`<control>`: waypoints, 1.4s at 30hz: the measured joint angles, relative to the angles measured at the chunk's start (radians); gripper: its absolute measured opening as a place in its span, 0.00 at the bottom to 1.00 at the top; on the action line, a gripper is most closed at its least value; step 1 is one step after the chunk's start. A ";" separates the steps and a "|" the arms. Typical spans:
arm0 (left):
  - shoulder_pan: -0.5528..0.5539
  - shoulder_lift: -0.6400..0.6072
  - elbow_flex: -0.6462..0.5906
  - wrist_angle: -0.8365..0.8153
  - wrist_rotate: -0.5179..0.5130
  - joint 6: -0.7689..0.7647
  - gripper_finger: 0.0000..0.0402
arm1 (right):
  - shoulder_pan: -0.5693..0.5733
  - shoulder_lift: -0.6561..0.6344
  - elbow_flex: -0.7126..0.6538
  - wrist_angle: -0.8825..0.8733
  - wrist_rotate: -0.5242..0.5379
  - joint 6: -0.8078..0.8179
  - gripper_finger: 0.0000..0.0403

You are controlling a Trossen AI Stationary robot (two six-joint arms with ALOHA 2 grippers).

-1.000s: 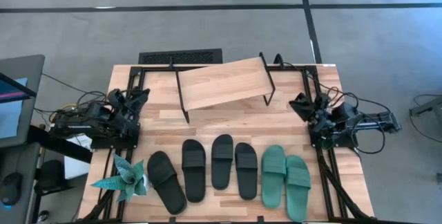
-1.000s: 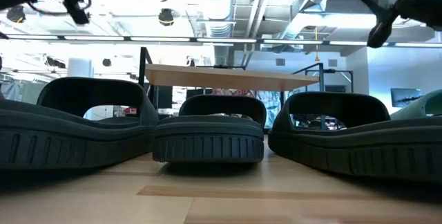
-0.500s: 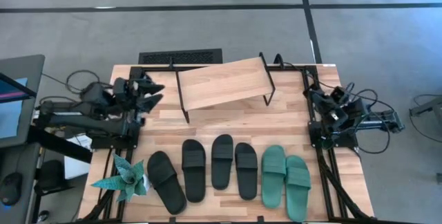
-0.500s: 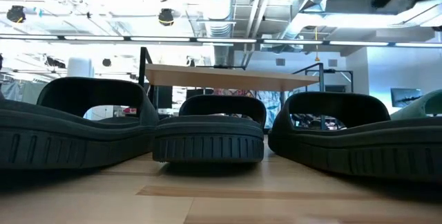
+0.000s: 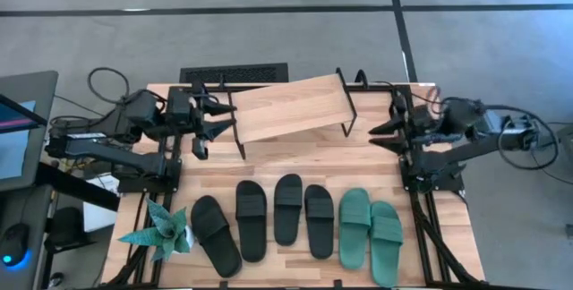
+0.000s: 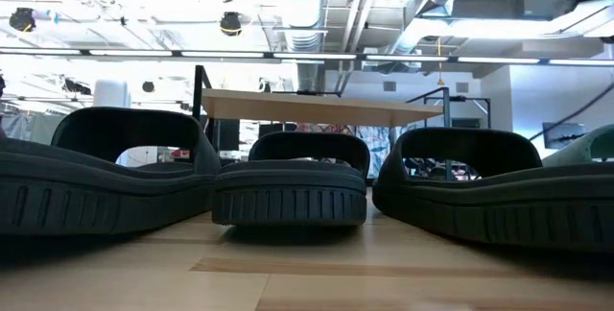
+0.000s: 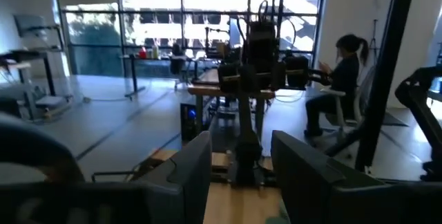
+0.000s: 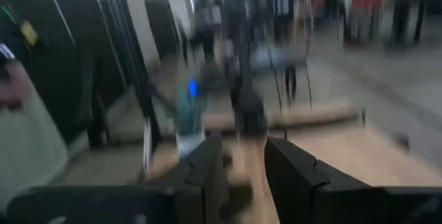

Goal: Pick and place slides into the shelf
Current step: Put the right green slide on the shelf

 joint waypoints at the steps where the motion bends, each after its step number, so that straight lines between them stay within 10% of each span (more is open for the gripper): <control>1: 0.000 0.001 0.000 -0.015 0.007 -0.018 0.35 | 0.013 0.031 0.044 -0.074 0.007 0.012 0.24; 18: 0.001 -0.001 0.001 -0.171 -0.015 -0.073 0.35 | 0.382 0.325 0.233 -0.757 0.123 0.551 0.24; 31: 0.001 -0.001 0.001 -0.198 -0.052 -0.070 0.35 | 0.880 0.496 0.233 -0.896 0.363 1.188 0.24; 42: 0.001 -0.001 0.001 -0.203 -0.080 -0.071 0.35 | 1.008 0.808 0.233 -0.799 0.317 1.363 0.24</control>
